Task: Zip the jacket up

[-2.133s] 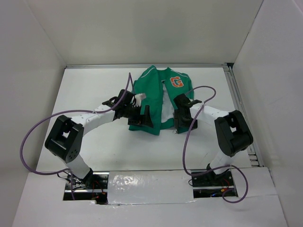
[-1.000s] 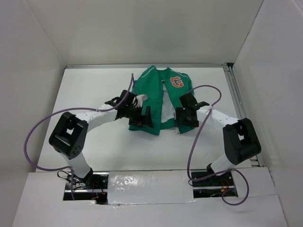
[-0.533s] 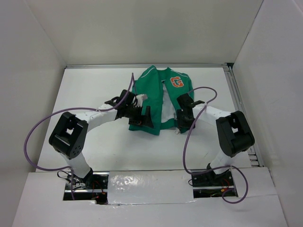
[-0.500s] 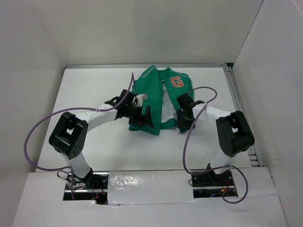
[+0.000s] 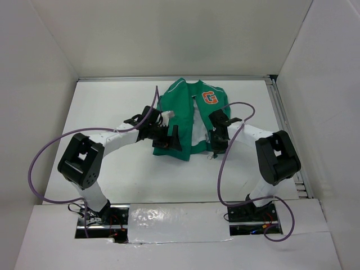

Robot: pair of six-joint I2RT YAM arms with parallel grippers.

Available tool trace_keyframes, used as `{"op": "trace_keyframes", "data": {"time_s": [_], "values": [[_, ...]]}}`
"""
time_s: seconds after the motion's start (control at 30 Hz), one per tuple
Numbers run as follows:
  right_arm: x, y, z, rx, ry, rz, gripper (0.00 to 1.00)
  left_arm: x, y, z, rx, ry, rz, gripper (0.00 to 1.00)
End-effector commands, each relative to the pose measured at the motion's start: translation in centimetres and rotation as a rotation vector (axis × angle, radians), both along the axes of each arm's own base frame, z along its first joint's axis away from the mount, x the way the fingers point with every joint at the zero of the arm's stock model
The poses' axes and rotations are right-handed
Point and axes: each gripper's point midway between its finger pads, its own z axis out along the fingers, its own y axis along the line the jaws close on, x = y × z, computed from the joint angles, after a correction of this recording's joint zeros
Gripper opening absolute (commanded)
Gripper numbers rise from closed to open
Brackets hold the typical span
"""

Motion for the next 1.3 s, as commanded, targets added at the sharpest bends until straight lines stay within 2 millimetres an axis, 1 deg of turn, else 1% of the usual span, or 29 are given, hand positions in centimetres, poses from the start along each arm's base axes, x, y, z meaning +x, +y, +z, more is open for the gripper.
{"op": "trace_keyframes", "data": {"time_s": [0.0, 0.03, 0.07, 0.1, 0.13, 0.23, 0.3, 0.37, 0.4, 0.47, 0.5, 0.6, 0.67, 0.87, 0.9, 0.93, 0.97, 1.0, 1.03, 1.1, 1.13, 1.17, 1.2, 1.27], "values": [[-0.4, 1.5, 0.0, 0.090, 0.009, 0.034, 0.00, 0.7, -0.3, 2.5, -0.038, -0.071, -0.008, 0.99], [-0.6, 1.7, 0.1, 0.115, 0.014, 0.032, 0.00, 0.7, -0.2, 2.5, -0.037, -0.070, -0.007, 0.99], [-0.6, 1.8, 0.3, 0.135, 0.012, 0.031, 0.03, 0.7, -0.2, 2.6, -0.038, -0.073, -0.007, 0.99], [-1.0, 1.9, 0.2, 0.158, 0.020, 0.035, 0.17, 0.6, -0.3, 2.8, -0.043, -0.077, -0.012, 0.99], [-1.1, 2.2, 0.3, 0.188, 0.024, 0.034, 0.25, 0.7, -0.3, 2.8, -0.043, -0.078, -0.010, 0.99], [-1.4, 1.8, 0.0, 0.205, 0.027, 0.010, 0.26, 0.7, -0.4, 2.9, -0.047, -0.076, -0.014, 0.99], [-1.7, 1.4, -0.1, 0.210, 0.038, -0.008, 0.32, 0.8, -0.4, 2.8, -0.048, -0.074, -0.017, 0.99], [-1.9, 1.3, -0.2, 0.220, 0.041, -0.014, 0.32, 0.7, -0.5, 2.7, -0.050, -0.070, -0.020, 0.99], [-1.7, 1.4, -0.1, 0.236, 0.033, -0.014, 0.32, 0.8, -0.5, 2.7, -0.050, -0.070, -0.020, 0.99], [-1.7, 1.9, 0.5, 0.296, 0.028, 0.001, 0.39, 0.8, -0.6, 2.7, -0.050, -0.067, -0.023, 0.99], [-1.6, 2.0, 0.6, 0.308, 0.024, 0.000, 0.39, 0.8, -0.6, 2.7, -0.053, -0.067, -0.025, 0.99], [-1.5, 1.6, 0.6, 0.295, 0.014, -0.019, 0.30, 1.0, -0.7, 2.9, -0.056, -0.073, -0.025, 0.99], [-1.6, 1.3, 0.2, 0.274, 0.031, -0.026, 0.29, 1.1, -0.8, 2.9, -0.054, -0.076, -0.024, 0.99], [-2.2, 1.0, -1.8, 0.164, 0.083, -0.045, 0.24, 1.3, -0.6, 2.7, -0.032, -0.070, -0.014, 0.99], [-2.1, 1.0, -1.9, 0.152, 0.084, -0.064, 0.15, 1.5, -0.5, 2.6, -0.022, -0.074, -0.005, 0.99], [-2.0, 0.8, -2.1, 0.122, 0.077, -0.072, 0.11, 1.4, -0.4, 2.5, -0.015, -0.067, -0.003, 0.99], [-2.1, 1.2, -2.0, 0.109, 0.079, -0.059, 0.03, 1.4, -0.4, 2.7, -0.013, -0.073, -0.003, 0.99], [-1.9, 1.3, -1.8, 0.098, 0.069, -0.083, 0.00, 1.3, -0.3, 2.7, -0.005, -0.076, 0.001, 0.99], [-1.7, 1.3, -1.6, 0.081, 0.053, -0.085, 0.00, 1.2, -0.3, 2.8, -0.001, -0.078, -0.002, 0.99], [-1.5, 2.2, -0.8, 0.096, 0.012, -0.068, 0.00, 1.0, -0.4, 2.9, 0.015, -0.091, -0.001, 0.99], [-1.1, 2.2, 0.5, 0.108, -0.043, -0.079, 0.00, 0.8, -0.3, 2.9, 0.024, -0.088, -0.003, 0.99], [-0.7, 2.8, 1.5, 0.129, -0.085, -0.067, 0.00, 0.5, -0.6, 2.9, 0.033, -0.095, -0.018, 0.99], [-0.1, 3.1, 3.7, 0.166, -0.157, -0.072, 0.00, 0.6, -0.4, 2.6, 0.055, -0.096, -0.007, 0.99], [0.2, 3.7, 5.7, 0.220, -0.238, -0.053, 0.00, 0.0, -0.6, 2.1, 0.081, -0.080, -0.028, 0.99]]}}
